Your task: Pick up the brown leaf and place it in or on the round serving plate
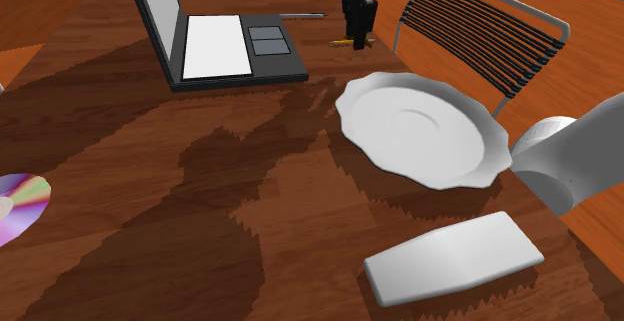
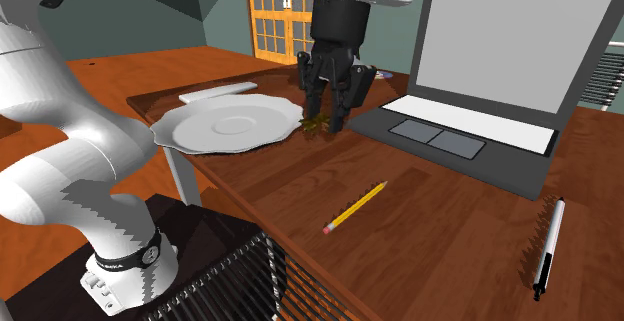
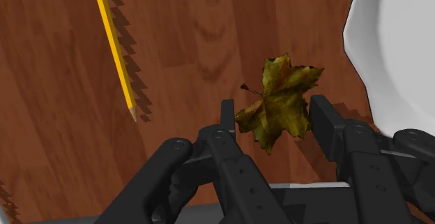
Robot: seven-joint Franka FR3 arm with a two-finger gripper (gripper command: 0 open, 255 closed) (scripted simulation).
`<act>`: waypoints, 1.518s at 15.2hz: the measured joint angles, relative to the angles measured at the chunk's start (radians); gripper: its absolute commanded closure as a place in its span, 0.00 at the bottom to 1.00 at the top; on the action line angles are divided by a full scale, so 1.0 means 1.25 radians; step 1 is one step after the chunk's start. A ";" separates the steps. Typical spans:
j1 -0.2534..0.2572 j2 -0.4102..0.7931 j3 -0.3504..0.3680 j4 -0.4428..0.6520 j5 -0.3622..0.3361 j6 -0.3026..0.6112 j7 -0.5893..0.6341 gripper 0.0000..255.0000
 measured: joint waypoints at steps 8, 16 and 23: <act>0.010 -0.040 0.009 0.031 0.014 -0.071 0.013 1.00; 0.057 -0.242 0.034 -0.113 0.081 -0.125 0.061 1.00; 0.102 -0.388 0.065 -0.194 0.144 -0.187 0.115 1.00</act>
